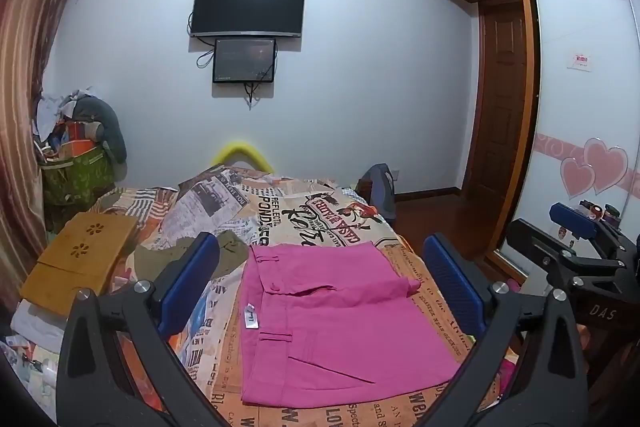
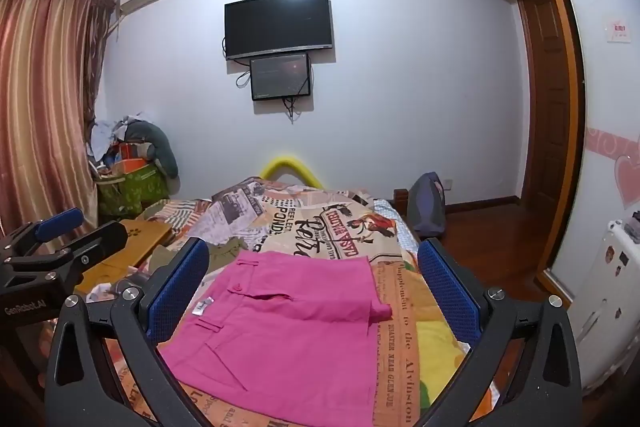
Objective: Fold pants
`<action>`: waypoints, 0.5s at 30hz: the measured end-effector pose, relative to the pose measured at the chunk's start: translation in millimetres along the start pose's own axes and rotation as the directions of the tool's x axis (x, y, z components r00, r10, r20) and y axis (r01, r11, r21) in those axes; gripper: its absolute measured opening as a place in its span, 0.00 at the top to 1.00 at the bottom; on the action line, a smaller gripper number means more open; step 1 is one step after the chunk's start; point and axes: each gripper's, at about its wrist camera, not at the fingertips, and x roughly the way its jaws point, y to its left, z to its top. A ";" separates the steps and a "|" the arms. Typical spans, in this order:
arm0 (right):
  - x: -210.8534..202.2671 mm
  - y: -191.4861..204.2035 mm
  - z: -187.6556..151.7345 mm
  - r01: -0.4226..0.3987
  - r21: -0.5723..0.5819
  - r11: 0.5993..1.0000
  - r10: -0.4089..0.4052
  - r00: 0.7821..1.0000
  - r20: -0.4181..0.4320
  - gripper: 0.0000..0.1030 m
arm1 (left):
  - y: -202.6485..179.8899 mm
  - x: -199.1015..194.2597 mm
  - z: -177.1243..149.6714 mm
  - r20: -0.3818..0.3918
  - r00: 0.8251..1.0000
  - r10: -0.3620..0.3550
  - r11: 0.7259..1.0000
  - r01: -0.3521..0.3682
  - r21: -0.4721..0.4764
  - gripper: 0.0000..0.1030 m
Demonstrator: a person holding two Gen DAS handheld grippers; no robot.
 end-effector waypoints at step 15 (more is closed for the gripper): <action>2.5 -2.1 -2.5 0.002 0.003 1.000 -0.002 1.000 -0.016 0.00 | -3.8 5.5 7.0 -0.008 1.000 -0.002 1.000 0.002 0.013 0.00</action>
